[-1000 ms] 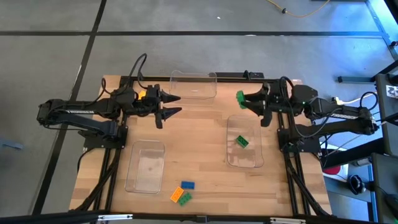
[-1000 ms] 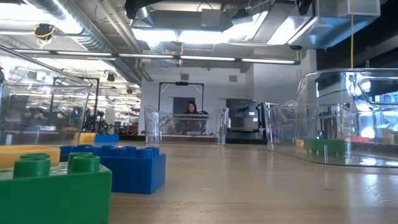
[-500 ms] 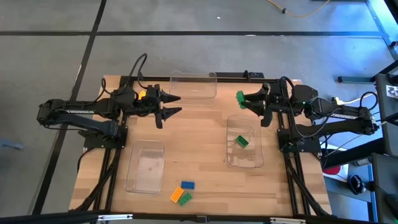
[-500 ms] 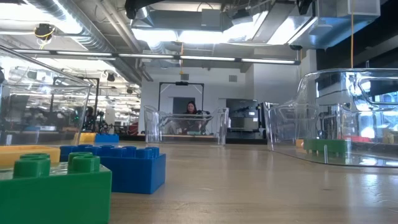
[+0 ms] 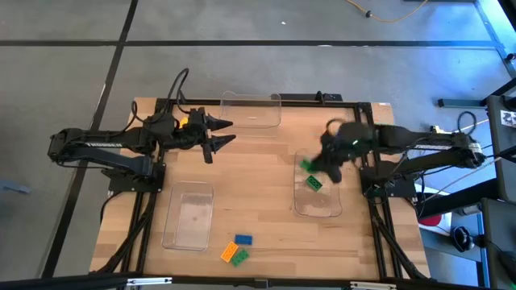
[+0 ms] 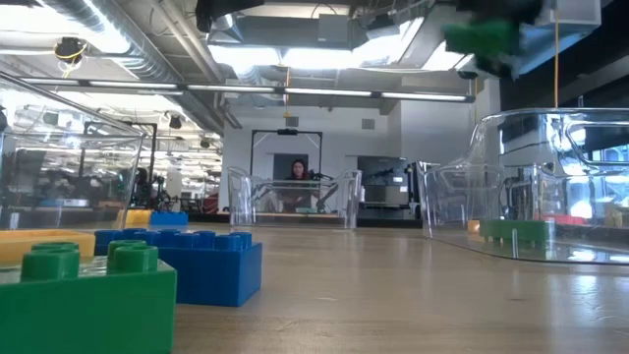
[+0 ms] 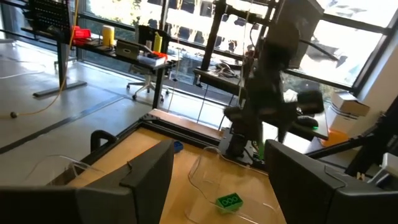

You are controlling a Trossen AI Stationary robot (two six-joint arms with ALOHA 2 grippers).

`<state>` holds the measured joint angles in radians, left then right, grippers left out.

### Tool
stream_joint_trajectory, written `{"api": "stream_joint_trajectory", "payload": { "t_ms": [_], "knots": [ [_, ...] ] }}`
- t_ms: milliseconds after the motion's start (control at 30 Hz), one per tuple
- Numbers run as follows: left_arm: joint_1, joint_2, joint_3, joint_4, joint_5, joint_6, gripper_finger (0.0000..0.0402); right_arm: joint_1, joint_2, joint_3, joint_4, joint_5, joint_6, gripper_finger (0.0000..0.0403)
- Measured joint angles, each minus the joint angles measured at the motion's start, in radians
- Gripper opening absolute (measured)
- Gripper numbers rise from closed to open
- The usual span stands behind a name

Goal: Sort & place blocks by color
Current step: Put the top green block into the bottom right transparent bin

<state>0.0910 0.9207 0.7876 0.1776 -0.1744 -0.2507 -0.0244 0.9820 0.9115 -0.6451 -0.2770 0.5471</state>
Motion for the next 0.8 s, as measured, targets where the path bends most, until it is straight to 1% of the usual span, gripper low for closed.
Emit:
{"api": "stream_joint_trajectory", "payload": {
  "t_ms": [33, 100, 167, 233, 400, 567, 667, 800],
  "knots": [
    [0.0, 0.0, 0.0, 0.0, -0.003, 0.0, 0.0243, 0.024, 0.024, 0.0, -0.058, -0.019, 0.004, 0.0136],
    [0.0, 0.0, 0.0, 0.0, -0.008, 0.0, 0.0243, 0.075, 0.076, 0.0, -0.172, -0.02, 0.003, 0.0136],
    [0.0, 0.0, 0.0, 0.0, -0.008, 0.0, 0.0243, 0.121, 0.122, 0.0, -0.249, 0.002, 0.004, 0.0136],
    [0.0, 0.0, 0.0, 0.0, -0.008, 0.0, 0.0243, 0.157, 0.171, 0.0, -0.287, 0.032, 0.027, 0.0136],
    [0.0, 0.0, 0.0, 0.0, -0.022, 0.002, 0.0243, 0.213, 0.295, 0.0, -0.207, 0.092, 0.059, 0.0143],
    [0.0, 0.0, 0.0, 0.0, -0.026, 0.002, 0.0243, 0.224, 0.417, 0.0, -0.204, 0.176, 0.087, 0.0144],
    [0.0, 0.0, 0.0, -0.001, -0.027, 0.002, 0.0243, 0.224, 0.466, 0.0, -0.189, 0.201, 0.081, 0.0151],
    [0.0, 0.0, 0.0, -0.001, -0.026, 0.001, 0.0243, 0.224, 0.502, 0.0, -0.184, 0.207, 0.072, 0.0158]
  ]
}}
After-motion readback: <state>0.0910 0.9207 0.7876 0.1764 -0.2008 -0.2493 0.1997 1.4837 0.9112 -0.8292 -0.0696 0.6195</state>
